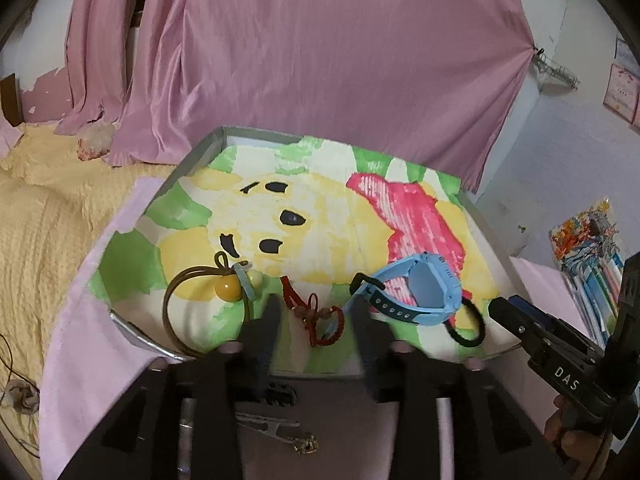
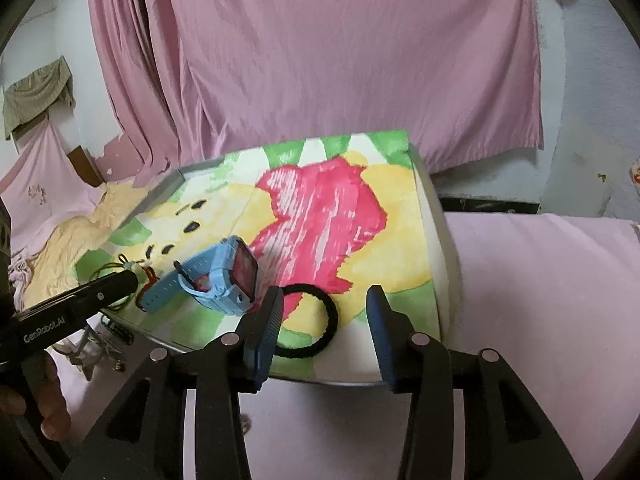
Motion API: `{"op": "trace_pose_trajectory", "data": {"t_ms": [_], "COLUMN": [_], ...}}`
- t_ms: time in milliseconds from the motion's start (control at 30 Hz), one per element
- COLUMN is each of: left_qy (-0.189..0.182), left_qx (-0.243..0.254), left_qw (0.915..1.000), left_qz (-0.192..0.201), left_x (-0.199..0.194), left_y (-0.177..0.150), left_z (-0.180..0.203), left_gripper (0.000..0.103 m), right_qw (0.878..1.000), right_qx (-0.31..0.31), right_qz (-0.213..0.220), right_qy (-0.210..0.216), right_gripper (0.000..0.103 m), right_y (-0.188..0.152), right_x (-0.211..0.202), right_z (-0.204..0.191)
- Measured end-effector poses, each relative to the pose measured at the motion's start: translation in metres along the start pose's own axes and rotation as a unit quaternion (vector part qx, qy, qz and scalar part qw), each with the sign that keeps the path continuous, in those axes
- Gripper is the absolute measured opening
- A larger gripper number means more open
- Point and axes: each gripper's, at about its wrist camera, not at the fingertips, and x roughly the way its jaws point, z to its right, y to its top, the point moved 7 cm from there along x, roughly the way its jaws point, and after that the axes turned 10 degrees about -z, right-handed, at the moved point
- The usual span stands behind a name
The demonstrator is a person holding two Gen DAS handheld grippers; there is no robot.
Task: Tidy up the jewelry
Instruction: 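Place the hair band in the tray with right tool while left tool carries red tassel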
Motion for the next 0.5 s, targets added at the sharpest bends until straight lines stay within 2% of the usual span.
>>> {"op": "trace_pose_trajectory", "data": {"t_ms": [33, 67, 133, 167, 267, 300, 333, 400, 500], "left_qy": [-0.002, -0.006, -0.007, -0.005, -0.003, -0.003, -0.002, 0.0, 0.007], "left_qx": [-0.002, -0.002, 0.002, 0.005, 0.007, 0.006, 0.007, 0.01, 0.014], "left_qw": [1.0, 0.9998, 0.9994, 0.9992, 0.9979, 0.9972, 0.9964, 0.9945, 0.99], "left_qz": [0.007, 0.018, 0.032, 0.04, 0.065, 0.075, 0.085, 0.104, 0.14], "left_x": [-0.003, -0.009, -0.017, -0.022, -0.036, -0.041, -0.046, -0.057, -0.074], "left_y": [0.0, 0.0, 0.0, -0.001, -0.003, -0.004, -0.004, -0.006, -0.011], "left_z": [0.0, 0.001, 0.002, 0.002, 0.002, 0.001, 0.0, -0.001, -0.004], "left_gripper": [0.051, 0.054, 0.057, 0.058, 0.073, 0.079, 0.082, 0.087, 0.099], "right_qw": [1.0, 1.0, 0.999, 0.999, 0.997, 0.996, 0.995, 0.993, 0.99], "right_qx": [0.001, 0.002, 0.001, 0.0, -0.003, -0.004, -0.004, 0.003, 0.01], "right_qz": [0.007, 0.016, 0.036, 0.048, 0.08, 0.09, 0.101, 0.118, 0.141], "right_qy": [0.001, 0.003, 0.001, 0.0, -0.001, -0.002, -0.003, -0.004, 0.005], "right_gripper": [0.039, 0.04, 0.051, 0.053, 0.062, 0.069, 0.076, 0.083, 0.086], "right_y": [0.0, 0.0, -0.001, -0.002, -0.005, -0.006, -0.007, -0.009, -0.016], "right_x": [-0.004, -0.01, -0.021, -0.026, -0.043, -0.049, -0.055, -0.065, -0.08], "right_z": [0.0, 0.0, -0.002, -0.003, -0.006, -0.007, -0.008, -0.008, -0.01]}}
